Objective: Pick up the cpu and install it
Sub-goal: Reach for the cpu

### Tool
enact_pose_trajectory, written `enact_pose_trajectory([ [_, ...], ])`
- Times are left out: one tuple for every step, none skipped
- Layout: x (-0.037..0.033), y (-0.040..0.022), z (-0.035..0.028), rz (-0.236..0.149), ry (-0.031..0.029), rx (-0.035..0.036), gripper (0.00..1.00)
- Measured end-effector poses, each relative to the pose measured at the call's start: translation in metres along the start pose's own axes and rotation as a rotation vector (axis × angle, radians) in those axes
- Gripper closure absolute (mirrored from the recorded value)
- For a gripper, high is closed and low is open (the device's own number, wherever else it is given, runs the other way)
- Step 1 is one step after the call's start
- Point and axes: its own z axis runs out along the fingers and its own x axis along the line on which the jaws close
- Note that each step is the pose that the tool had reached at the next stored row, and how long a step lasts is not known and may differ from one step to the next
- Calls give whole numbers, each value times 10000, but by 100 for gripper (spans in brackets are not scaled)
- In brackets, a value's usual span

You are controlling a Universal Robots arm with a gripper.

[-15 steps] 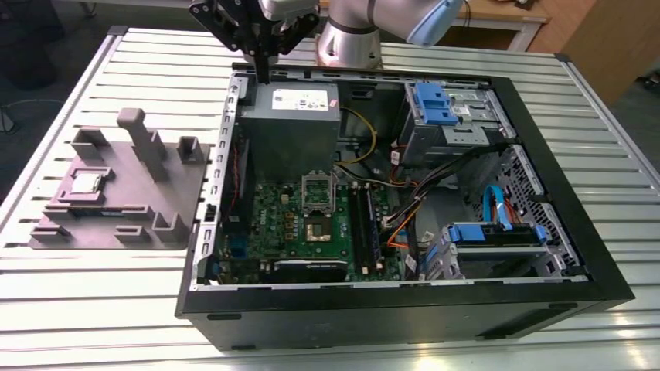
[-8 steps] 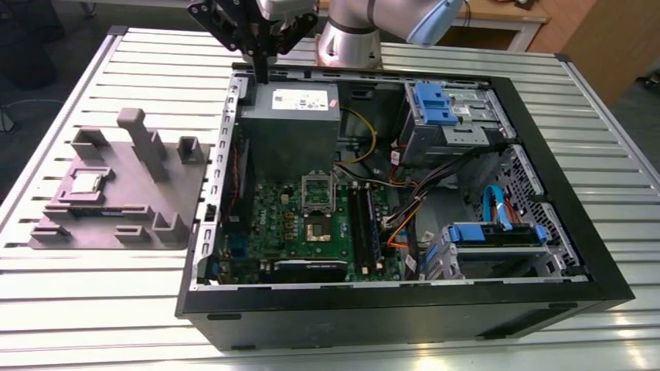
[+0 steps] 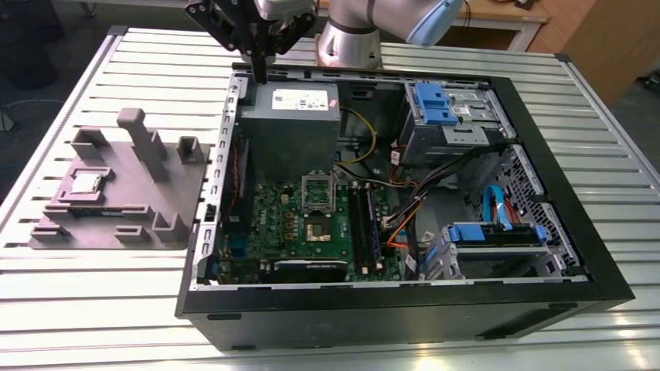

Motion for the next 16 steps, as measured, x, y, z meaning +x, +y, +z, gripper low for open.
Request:
enact_pose_trajectory([
  [16, -1, 0, -1, 0, 0, 90],
  [24, -2, -1, 0, 0, 0, 90],
  [25, -2, -1, 0, 0, 0, 90],
  [25, -2, 0, -1, 0, 0, 90],
  [26, -2, -1, 0, 1, 0, 90],
  [27, -2, -1, -1, 0, 0, 90],
  [47, -3, 0, 0, 0, 0, 90],
  [69, -5, 0, 0, 0, 0, 90],
  [70, -5, 0, 0, 0, 0, 90],
  [72, -5, 0, 0, 0, 0, 90],
  [74, -6, 0, 0, 0, 0, 90],
  [76, -6, 0, 0, 0, 0, 90],
  [78, -6, 0, 0, 0, 0, 90],
  [81, -6, 0, 0, 0, 0, 90],
  [83, -6, 0, 0, 0, 0, 90],
  [85, -6, -1, 0, 0, 0, 90],
])
